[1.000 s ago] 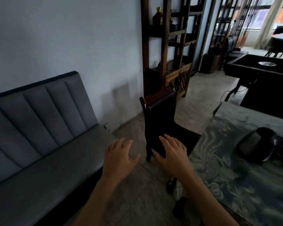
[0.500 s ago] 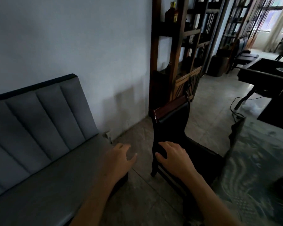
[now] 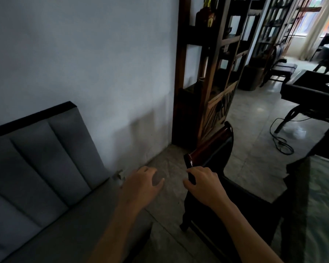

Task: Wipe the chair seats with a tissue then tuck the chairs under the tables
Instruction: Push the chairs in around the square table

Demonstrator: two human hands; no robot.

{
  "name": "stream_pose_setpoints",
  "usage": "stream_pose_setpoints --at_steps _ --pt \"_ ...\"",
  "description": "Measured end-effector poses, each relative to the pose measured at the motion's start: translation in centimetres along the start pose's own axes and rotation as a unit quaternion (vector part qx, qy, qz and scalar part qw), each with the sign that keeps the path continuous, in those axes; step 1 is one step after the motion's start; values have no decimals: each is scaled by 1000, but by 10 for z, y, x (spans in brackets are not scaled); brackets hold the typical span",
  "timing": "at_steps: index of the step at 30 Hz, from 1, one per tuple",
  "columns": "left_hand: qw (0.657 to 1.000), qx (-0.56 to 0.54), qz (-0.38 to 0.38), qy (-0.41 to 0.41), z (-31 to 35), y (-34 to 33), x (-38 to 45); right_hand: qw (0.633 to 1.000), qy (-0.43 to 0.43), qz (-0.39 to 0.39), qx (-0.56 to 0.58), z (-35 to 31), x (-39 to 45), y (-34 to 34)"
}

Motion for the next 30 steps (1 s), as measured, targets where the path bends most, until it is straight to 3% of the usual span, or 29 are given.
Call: stream_pose_setpoints --at_steps 17,30 --pt "999 11 -39 -1 -10 -25 270 999 25 20 39 68 243 21" --pt "995 35 -56 -75 -6 -47 434 995 -84 43 44 136 368 37"
Point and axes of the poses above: each hand's wrist, its own x-axis towards the middle knuckle, its own y-axis out of the back of the hand, z = x × y, the point moved 6 cm from there along x, towards the middle knuckle, and after that the axes turned 9 degrees about -z, right-handed, at the moved point
